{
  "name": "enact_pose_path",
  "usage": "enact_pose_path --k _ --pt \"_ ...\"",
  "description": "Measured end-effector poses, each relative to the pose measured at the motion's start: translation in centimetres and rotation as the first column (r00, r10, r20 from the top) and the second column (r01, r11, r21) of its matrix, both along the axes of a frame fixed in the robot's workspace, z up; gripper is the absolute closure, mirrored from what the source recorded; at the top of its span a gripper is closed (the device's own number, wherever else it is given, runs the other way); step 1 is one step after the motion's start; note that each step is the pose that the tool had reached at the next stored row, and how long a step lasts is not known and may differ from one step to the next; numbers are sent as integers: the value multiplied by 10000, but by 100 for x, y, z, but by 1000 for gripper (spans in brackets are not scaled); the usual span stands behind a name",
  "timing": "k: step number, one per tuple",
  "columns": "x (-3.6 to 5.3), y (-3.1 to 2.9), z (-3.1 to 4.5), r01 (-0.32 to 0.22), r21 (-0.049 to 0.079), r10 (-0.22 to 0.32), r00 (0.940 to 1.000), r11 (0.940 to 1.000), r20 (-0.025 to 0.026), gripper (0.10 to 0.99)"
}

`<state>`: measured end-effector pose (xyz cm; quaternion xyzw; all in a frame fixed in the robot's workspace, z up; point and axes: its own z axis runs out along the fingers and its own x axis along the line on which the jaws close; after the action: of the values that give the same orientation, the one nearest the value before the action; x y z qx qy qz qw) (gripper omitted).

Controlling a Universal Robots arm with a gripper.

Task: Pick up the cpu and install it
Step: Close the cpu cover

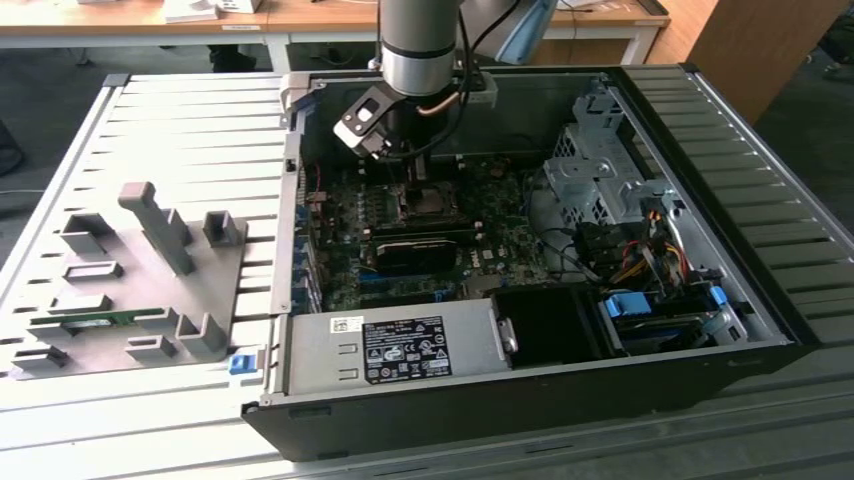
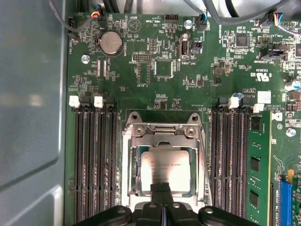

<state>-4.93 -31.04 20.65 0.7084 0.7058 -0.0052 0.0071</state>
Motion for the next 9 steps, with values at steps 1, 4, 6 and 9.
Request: enact_pose_path --k 1,4,6,9 --pt "-2 0 -8 -1 -22 1 10000 10000 -1 980" --pt "-3 0 -35 -2 -80 2 10000 10000 0 980" --pt "-3 0 -53 0 -101 0 10000 9999 0 980" --pt "-4 -1 -65 -1 -128 1 10000 9999 -4 980"
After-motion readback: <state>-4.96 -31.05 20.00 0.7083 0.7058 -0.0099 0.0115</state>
